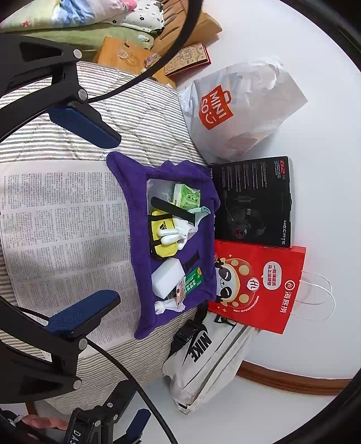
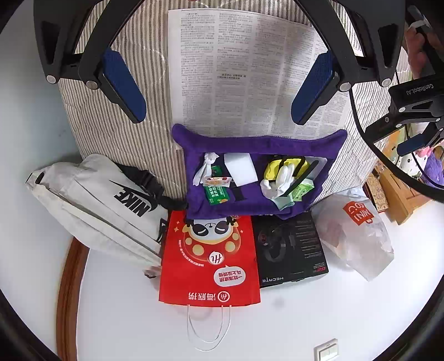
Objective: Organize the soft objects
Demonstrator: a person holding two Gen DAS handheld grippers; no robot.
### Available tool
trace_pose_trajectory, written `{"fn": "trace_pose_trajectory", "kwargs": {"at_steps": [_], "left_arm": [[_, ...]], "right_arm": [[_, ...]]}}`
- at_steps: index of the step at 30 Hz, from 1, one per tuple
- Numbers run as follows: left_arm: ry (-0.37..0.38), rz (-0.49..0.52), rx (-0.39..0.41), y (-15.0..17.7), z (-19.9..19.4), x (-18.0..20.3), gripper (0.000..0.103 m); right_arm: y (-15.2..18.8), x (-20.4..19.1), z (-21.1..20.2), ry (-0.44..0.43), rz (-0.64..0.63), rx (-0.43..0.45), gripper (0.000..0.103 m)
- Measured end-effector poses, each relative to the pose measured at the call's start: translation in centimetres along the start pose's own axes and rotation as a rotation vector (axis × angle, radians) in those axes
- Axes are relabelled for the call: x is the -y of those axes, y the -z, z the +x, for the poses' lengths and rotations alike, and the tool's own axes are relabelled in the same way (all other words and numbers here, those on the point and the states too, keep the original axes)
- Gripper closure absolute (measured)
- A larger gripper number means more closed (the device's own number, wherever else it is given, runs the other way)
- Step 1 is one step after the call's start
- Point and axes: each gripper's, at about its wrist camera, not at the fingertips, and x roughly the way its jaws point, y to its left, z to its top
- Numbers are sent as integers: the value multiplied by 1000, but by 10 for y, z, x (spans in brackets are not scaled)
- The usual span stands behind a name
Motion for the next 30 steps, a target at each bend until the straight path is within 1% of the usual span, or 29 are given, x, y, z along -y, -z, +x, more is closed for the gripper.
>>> {"fn": "trace_pose_trajectory", "kwargs": {"at_steps": [30], "left_arm": [[-5, -10, -12, 4, -2, -2, 0]], "right_arm": [[1, -7, -3, -3, -8, 1, 0]]}}
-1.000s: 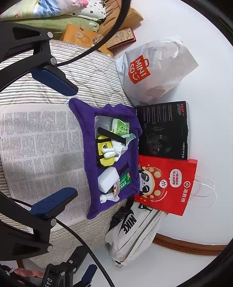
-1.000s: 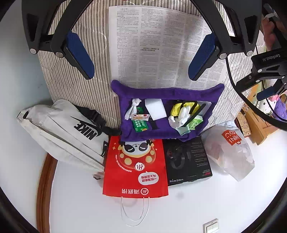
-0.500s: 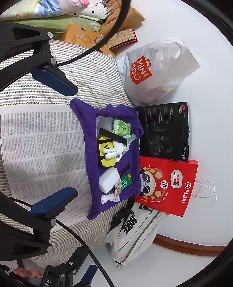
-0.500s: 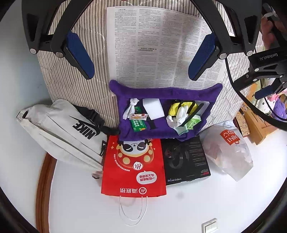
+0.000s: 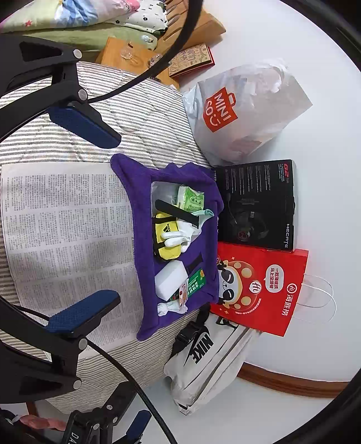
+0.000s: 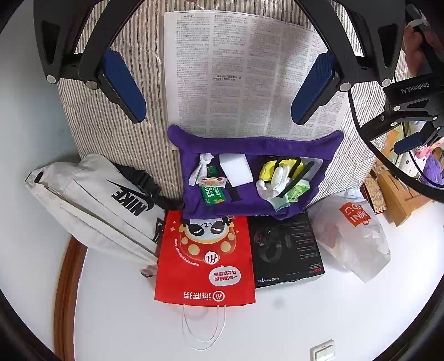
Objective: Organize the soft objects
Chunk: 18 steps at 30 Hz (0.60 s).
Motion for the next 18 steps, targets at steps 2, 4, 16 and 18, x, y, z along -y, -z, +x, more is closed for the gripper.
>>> {"fn": "trace_pose_trajectory", "kwargs": {"at_steps": [2, 4, 16, 18], "left_arm": [[1, 1, -2, 0, 0, 0, 0], [-1, 1, -4, 0, 1, 0, 0], [-3, 0, -13, 2, 2, -2, 0], [0, 1, -13, 2, 2, -2, 0]], "right_arm": [[0, 0, 0, 0, 1, 1, 0], [0, -1, 0, 0, 0, 2, 0], [0, -2, -1, 0, -1, 1, 0], [0, -2, -2, 1, 0, 1, 0]]}}
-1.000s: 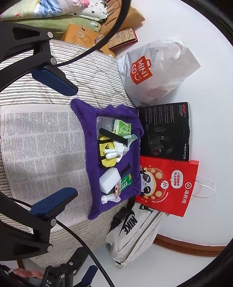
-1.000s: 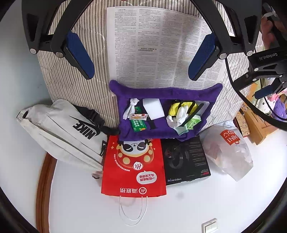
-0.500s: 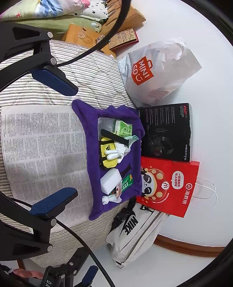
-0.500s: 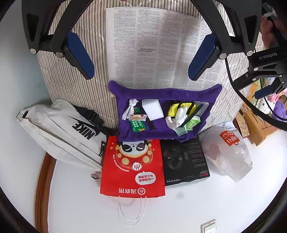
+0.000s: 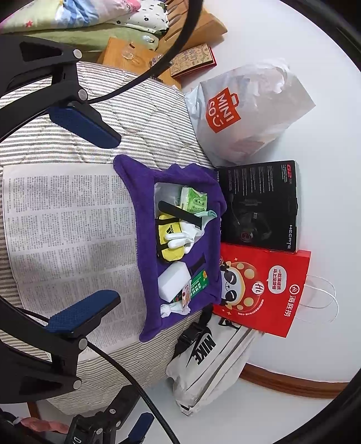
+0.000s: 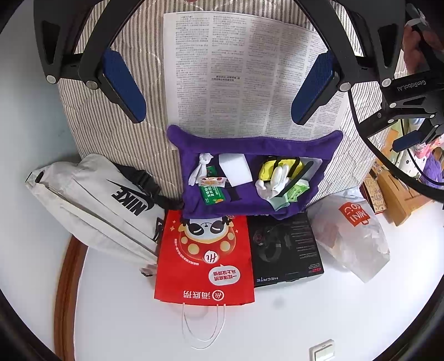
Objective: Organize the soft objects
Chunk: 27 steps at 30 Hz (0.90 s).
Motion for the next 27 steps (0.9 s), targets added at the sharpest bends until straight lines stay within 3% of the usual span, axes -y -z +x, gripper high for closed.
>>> {"fn": "trace_pose_trajectory", "kwargs": {"at_steps": [27], "left_arm": [[4, 2, -3, 1, -2, -2, 0]], "right_arm": [[1, -1, -1, 4, 0, -2, 0]]}}
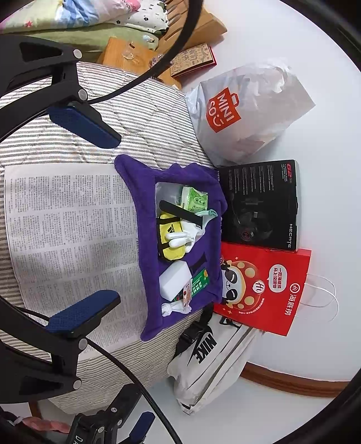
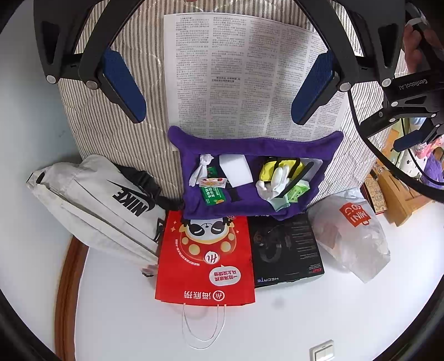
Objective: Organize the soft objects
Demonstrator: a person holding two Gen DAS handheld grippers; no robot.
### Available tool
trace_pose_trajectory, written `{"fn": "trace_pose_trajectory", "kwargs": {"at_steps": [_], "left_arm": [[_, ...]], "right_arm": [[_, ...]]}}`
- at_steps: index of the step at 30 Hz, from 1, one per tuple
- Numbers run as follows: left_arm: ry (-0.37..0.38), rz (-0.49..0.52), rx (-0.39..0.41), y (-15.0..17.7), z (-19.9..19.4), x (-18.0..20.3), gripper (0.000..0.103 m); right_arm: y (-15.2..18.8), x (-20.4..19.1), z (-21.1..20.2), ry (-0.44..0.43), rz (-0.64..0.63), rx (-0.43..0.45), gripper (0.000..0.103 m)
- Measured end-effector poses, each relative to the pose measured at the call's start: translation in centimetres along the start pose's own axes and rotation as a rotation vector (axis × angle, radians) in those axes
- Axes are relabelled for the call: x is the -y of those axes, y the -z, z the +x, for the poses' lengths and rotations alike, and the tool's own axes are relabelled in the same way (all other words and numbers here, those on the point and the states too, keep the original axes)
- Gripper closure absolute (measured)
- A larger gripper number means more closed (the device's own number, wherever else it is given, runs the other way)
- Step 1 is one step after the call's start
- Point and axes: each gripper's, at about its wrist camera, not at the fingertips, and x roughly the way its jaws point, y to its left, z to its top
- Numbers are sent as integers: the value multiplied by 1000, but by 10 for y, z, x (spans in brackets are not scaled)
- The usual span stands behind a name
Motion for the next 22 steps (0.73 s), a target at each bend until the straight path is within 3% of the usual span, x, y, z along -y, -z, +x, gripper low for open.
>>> {"fn": "trace_pose_trajectory", "kwargs": {"at_steps": [22], "left_arm": [[-6, -9, 6, -1, -3, -2, 0]], "right_arm": [[1, 0, -1, -3, -1, 2, 0]]}}
